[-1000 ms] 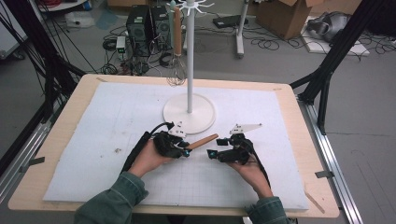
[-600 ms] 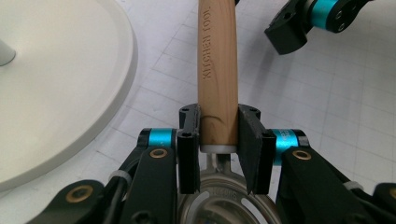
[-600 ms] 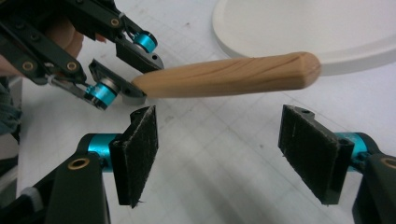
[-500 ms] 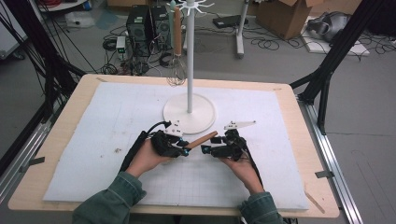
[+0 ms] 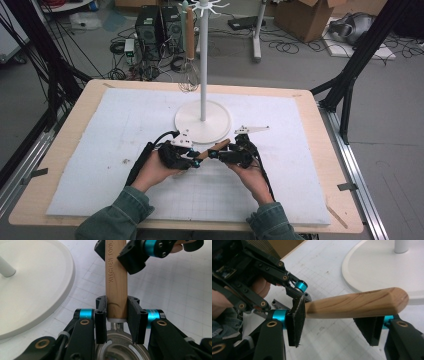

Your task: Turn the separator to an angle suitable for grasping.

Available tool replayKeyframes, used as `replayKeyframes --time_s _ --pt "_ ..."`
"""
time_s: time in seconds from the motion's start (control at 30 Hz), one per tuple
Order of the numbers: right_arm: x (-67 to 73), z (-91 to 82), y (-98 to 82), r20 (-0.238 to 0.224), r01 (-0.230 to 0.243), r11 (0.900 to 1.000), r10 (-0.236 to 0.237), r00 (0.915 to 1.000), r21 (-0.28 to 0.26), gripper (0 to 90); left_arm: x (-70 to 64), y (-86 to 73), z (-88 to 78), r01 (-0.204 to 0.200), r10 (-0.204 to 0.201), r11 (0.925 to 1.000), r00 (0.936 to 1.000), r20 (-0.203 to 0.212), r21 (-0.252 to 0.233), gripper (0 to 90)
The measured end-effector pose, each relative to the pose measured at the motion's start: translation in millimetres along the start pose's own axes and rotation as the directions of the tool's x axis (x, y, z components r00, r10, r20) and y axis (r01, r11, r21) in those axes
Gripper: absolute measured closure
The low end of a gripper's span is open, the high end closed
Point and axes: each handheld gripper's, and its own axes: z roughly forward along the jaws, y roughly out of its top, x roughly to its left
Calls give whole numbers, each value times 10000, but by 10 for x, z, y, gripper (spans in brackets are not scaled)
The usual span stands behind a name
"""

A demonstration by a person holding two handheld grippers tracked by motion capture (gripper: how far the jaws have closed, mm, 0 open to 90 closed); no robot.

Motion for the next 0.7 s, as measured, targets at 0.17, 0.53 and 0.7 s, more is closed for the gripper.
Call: replayKeyframes --time_s 0.17,0.53,0.7 --pt "39 34 52 -284 -273 9993 266 9992 -241 514 3 -11 -43 39 -38 9999 10000 40 -134 694" --pt "73 17 98 -1332 -305 9975 217 9909 -638 649 27 -37 -100 169 -154 9995 9983 553 -268 680" --pt "115 17 116 -1805 -275 9967 132 9835 -769 695 40 -68 -168 324 -275 9979 9957 879 -555 673"
